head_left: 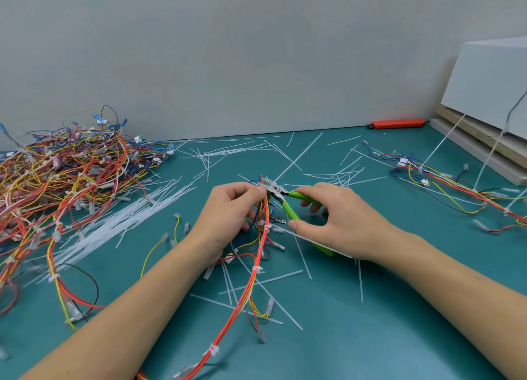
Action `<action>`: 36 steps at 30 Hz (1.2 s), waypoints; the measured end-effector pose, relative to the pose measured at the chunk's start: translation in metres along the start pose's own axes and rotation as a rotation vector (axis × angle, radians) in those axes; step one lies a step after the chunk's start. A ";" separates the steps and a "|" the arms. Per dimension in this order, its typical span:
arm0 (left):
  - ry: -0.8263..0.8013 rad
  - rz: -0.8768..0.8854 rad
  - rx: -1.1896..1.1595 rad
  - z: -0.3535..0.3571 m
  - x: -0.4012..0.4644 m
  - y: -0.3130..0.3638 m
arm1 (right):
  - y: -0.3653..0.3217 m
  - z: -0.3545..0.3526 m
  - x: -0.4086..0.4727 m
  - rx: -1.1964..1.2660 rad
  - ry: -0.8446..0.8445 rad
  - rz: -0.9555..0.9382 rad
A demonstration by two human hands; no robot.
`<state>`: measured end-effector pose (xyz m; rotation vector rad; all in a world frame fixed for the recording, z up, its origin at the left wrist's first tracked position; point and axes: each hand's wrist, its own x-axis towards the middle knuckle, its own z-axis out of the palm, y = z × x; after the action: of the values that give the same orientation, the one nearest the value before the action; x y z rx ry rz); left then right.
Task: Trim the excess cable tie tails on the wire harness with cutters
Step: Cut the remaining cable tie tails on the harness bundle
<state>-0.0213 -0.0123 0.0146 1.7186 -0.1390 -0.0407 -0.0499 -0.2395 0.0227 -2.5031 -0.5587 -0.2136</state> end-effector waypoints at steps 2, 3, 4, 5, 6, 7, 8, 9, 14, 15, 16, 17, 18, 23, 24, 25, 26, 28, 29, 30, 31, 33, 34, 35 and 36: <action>0.000 -0.002 0.004 0.000 0.000 0.000 | 0.000 0.000 0.000 0.015 -0.006 0.003; 0.002 -0.005 0.003 0.000 0.001 0.000 | -0.001 0.000 0.000 0.026 -0.002 0.004; 0.006 -0.007 -0.001 0.000 0.001 0.000 | -0.001 0.000 0.001 0.037 0.003 0.005; 0.008 -0.008 -0.008 0.000 0.001 0.000 | -0.001 0.000 0.001 0.042 0.003 0.005; 0.009 -0.009 -0.016 0.000 0.001 0.000 | -0.002 0.001 0.001 0.043 -0.004 -0.001; 0.008 -0.008 -0.026 0.000 0.001 0.001 | -0.003 0.002 0.001 0.036 -0.014 -0.001; 0.007 -0.007 -0.034 0.000 0.001 0.001 | -0.004 0.004 0.001 0.036 -0.011 -0.003; 0.009 -0.007 -0.036 -0.001 0.000 0.001 | -0.005 0.005 0.001 0.046 -0.005 0.000; 0.007 -0.008 -0.022 -0.001 0.000 0.000 | -0.001 0.004 0.001 0.068 -0.011 0.001; 0.005 -0.005 -0.011 0.000 0.000 0.000 | 0.000 0.002 0.001 0.069 -0.012 0.000; 0.003 0.000 -0.001 0.000 0.001 0.000 | 0.000 0.001 0.001 0.072 -0.005 0.002; 0.001 0.002 0.005 0.000 0.000 -0.001 | 0.000 0.000 0.000 0.073 -0.004 0.006; -0.001 0.002 0.005 0.000 0.001 -0.001 | 0.000 0.000 -0.001 0.073 -0.001 0.008; -0.013 -0.002 -0.013 -0.001 0.001 0.000 | 0.001 0.001 0.001 0.081 0.005 0.008; -0.020 -0.002 -0.027 0.000 0.001 0.000 | 0.003 0.001 0.001 0.084 0.010 0.003; -0.030 -0.004 -0.044 0.000 0.001 0.000 | 0.004 0.000 0.001 0.085 0.013 -0.003; -0.039 -0.008 -0.060 0.001 0.001 0.000 | 0.005 0.000 0.001 0.088 0.016 -0.011; -0.049 -0.019 -0.089 0.001 0.001 0.000 | 0.007 -0.001 0.002 0.098 0.029 -0.027; -0.051 -0.023 -0.103 0.001 0.001 0.000 | 0.008 -0.002 0.002 0.100 0.036 -0.035; -0.053 -0.027 -0.117 0.001 0.001 0.000 | 0.009 -0.002 0.002 0.104 0.037 -0.042; -0.054 -0.032 -0.134 0.002 0.001 0.000 | 0.010 -0.002 0.003 0.106 0.031 -0.046; -0.053 -0.045 -0.171 0.003 0.000 0.001 | 0.011 -0.002 0.002 0.113 0.015 -0.044; -0.050 -0.052 -0.183 0.003 0.000 0.000 | 0.011 -0.001 0.002 0.113 0.009 -0.044; -0.047 -0.056 -0.189 0.003 0.000 0.000 | 0.011 -0.001 0.002 0.110 0.004 -0.044; -0.044 -0.059 -0.192 0.004 0.000 0.000 | 0.010 -0.001 0.002 0.105 0.000 -0.045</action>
<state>-0.0218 -0.0157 0.0141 1.5305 -0.1135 -0.1311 -0.0437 -0.2469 0.0195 -2.3911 -0.6112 -0.1970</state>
